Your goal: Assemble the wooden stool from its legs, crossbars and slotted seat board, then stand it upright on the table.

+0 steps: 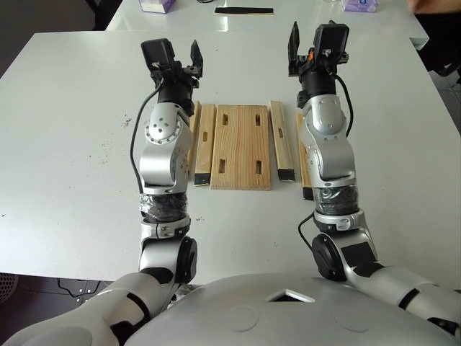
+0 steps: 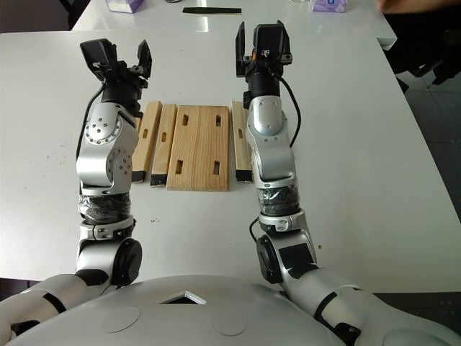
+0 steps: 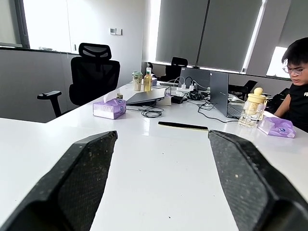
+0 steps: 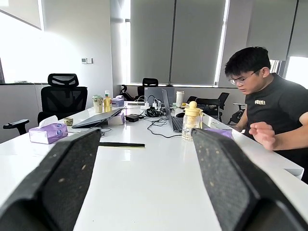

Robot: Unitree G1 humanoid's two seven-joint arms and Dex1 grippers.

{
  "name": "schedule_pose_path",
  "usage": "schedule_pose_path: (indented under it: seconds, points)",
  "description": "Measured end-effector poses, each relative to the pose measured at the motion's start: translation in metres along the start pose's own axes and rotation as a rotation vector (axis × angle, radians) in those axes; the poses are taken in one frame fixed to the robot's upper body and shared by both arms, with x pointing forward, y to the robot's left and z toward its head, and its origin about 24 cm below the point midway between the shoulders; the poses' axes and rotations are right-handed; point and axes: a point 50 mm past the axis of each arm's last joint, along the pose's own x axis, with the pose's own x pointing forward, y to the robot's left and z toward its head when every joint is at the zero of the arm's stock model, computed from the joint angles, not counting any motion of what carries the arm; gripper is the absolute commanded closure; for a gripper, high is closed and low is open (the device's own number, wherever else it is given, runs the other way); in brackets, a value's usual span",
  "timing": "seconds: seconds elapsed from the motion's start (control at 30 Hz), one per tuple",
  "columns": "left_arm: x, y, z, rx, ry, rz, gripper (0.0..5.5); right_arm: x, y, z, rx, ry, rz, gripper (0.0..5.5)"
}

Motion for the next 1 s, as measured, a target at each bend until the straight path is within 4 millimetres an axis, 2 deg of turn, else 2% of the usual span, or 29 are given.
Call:
schedule_pose_path:
  seconds: [0.1,0.2,0.37,0.5,0.7,0.8,1.0]
  points:
    - [0.002,0.012,0.000,-0.031,0.043,-0.027,1.99,-0.004,0.004,-0.003,-0.028,0.010,0.007,2.03]
    - [0.005,0.041,-0.001,-0.016,0.123,-0.076,1.99,-0.009,0.005,-0.006,-0.038,0.023,0.013,2.03]
    - [0.004,0.094,-0.001,0.121,0.249,-0.158,1.99,-0.011,0.001,-0.010,0.020,0.058,-0.024,2.03]
    - [-0.010,0.118,-0.019,0.167,0.359,-0.166,1.99,-0.010,-0.004,-0.011,0.022,0.065,-0.047,2.03]
    - [-0.038,0.127,-0.056,0.178,0.522,-0.153,1.99,-0.009,-0.011,-0.018,-0.007,0.086,-0.065,2.03]
    - [-0.049,0.128,-0.069,0.177,0.575,-0.142,1.99,-0.009,-0.013,-0.019,-0.018,0.088,-0.070,2.03]
    - [-0.062,0.121,-0.079,0.178,0.620,-0.179,1.99,-0.011,-0.014,-0.023,-0.032,0.096,-0.074,2.03]
